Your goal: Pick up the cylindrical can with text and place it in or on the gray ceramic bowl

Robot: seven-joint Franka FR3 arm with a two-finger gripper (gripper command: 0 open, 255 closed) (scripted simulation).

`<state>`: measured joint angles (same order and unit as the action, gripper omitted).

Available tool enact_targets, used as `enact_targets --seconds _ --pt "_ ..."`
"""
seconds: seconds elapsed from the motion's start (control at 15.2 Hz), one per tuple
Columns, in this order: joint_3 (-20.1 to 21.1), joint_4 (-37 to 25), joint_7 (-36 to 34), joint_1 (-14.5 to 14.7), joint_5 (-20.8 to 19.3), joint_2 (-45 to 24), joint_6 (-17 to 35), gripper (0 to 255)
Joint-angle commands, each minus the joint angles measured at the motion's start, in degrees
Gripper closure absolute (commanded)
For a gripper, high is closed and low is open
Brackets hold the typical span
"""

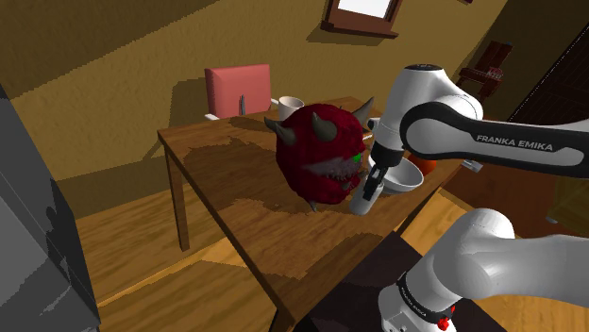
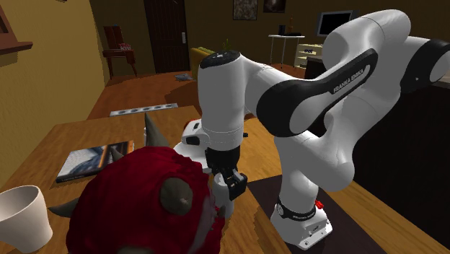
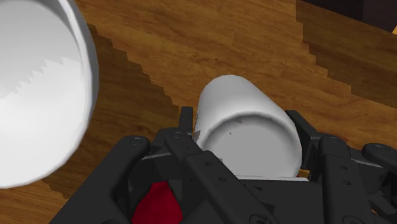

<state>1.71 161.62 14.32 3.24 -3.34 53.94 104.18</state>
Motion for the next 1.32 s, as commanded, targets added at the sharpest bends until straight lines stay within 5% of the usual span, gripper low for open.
enact_targets --seconds 0.0,1.25 --pt "0.0 0.1 0.0 0.0 -0.1 0.0 0.0 255" --pt "0.0 -14.0 1.0 -0.2 0.0 -0.4 -13.6 255"
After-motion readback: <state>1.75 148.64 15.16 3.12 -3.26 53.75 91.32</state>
